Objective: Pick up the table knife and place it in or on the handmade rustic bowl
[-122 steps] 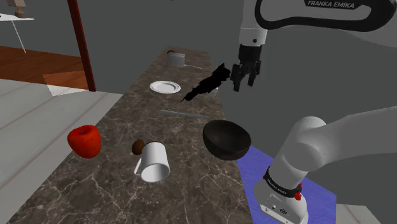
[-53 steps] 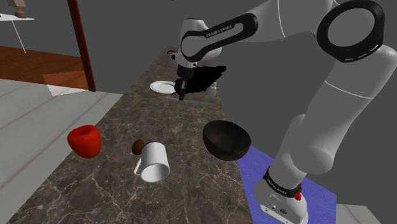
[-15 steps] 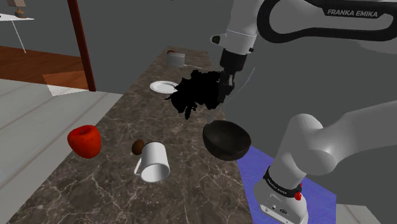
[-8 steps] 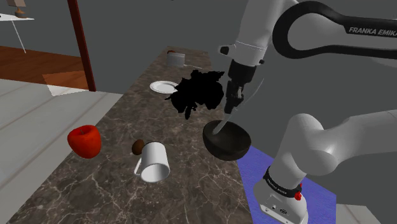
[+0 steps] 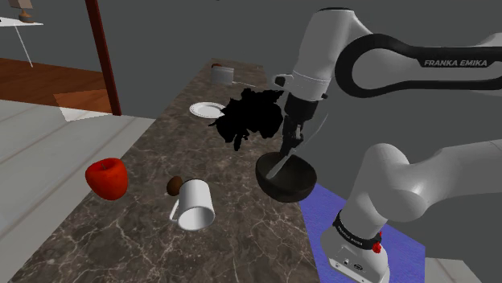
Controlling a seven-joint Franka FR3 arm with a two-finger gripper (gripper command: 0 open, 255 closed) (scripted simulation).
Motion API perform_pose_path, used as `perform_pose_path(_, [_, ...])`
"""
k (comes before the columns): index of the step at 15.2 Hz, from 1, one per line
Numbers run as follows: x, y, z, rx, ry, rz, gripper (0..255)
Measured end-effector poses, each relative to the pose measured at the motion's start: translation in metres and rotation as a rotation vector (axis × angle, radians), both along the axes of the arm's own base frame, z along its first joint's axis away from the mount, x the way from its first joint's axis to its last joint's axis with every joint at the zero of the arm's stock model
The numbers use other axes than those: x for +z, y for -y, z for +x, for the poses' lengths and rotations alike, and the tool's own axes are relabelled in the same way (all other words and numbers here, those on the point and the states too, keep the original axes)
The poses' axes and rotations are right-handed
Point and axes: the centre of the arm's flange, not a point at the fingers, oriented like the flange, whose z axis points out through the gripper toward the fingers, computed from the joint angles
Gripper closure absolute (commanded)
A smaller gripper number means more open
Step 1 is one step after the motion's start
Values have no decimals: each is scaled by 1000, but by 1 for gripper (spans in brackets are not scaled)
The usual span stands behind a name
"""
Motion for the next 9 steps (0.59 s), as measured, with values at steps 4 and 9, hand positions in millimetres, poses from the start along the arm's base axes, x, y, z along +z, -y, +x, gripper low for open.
perform_pose_path(4, [-20,-2,0,0,3,1,255])
perform_pose_path(9, [-27,-2,0,0,7,2,255])
